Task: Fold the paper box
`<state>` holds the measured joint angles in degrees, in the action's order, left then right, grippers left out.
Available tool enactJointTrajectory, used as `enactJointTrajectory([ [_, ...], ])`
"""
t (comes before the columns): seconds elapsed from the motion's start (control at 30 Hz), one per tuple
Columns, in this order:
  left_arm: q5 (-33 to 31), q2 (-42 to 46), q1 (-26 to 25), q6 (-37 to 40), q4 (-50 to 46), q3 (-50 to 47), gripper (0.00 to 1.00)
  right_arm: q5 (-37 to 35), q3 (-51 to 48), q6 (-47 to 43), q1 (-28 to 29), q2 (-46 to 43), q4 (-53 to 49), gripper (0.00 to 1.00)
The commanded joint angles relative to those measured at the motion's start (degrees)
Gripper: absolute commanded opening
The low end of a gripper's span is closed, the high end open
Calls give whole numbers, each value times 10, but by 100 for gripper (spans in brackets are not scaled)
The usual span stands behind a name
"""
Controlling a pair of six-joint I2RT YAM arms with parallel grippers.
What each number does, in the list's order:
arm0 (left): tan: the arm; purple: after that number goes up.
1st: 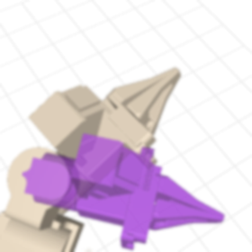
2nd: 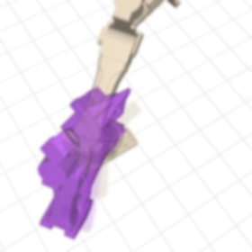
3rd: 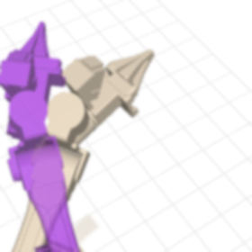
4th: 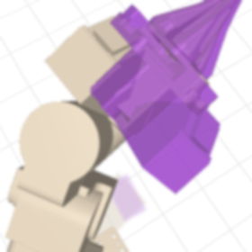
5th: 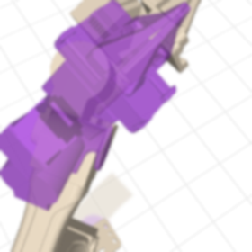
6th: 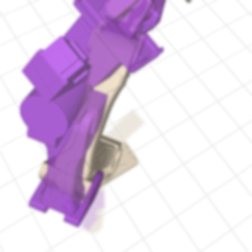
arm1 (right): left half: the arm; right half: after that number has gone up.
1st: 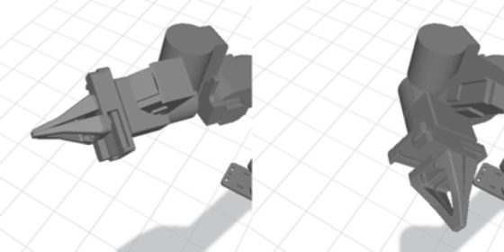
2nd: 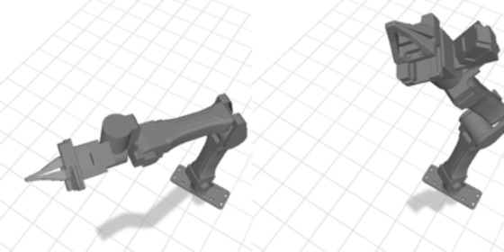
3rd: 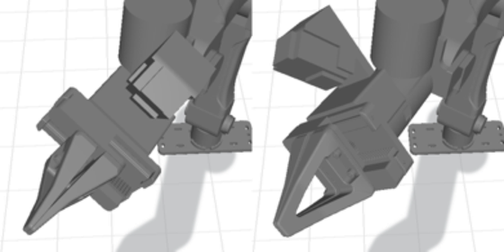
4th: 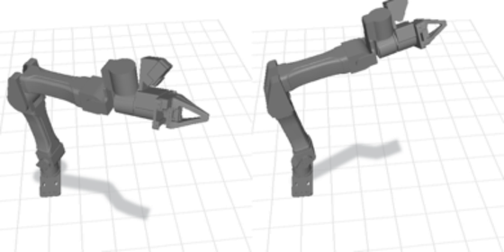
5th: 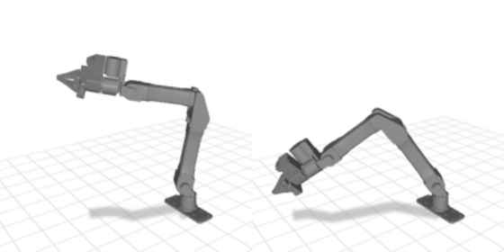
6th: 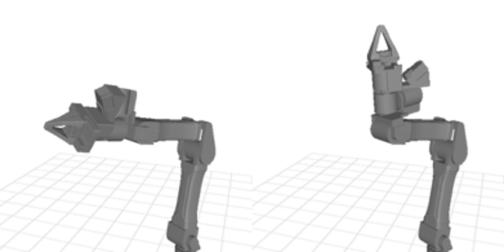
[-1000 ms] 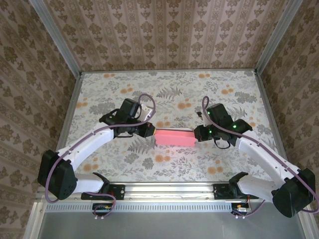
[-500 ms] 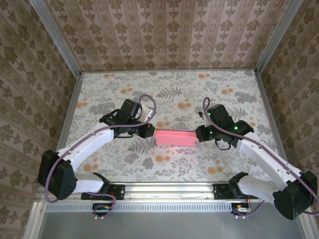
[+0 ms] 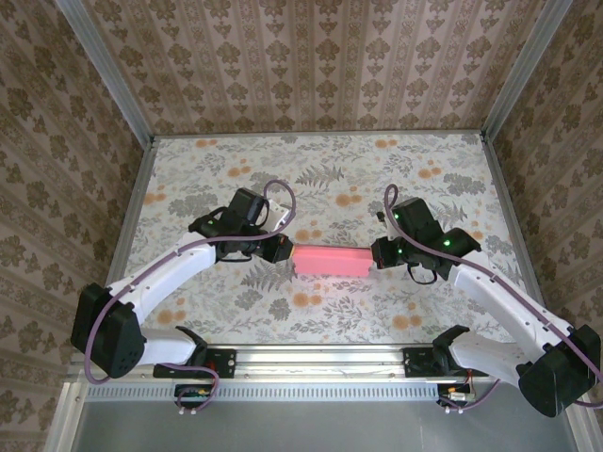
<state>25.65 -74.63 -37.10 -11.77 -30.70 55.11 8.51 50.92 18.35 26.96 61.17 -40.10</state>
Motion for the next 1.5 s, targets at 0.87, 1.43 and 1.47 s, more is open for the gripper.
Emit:
enactJointTrajectory([
  [0.87, -13, -11, -13, 10, -34, -14, 0, -32, -23, 23, 5, -2, -38, 5],
  [1.43, -20, -17, -15, 13, -40, -17, 0, -12, -9, 41, 8, -47, -45, 18],
  [1.47, -20, -16, -14, 13, -39, -17, 0, -12, 2, 41, 7, -51, -49, 19],
])
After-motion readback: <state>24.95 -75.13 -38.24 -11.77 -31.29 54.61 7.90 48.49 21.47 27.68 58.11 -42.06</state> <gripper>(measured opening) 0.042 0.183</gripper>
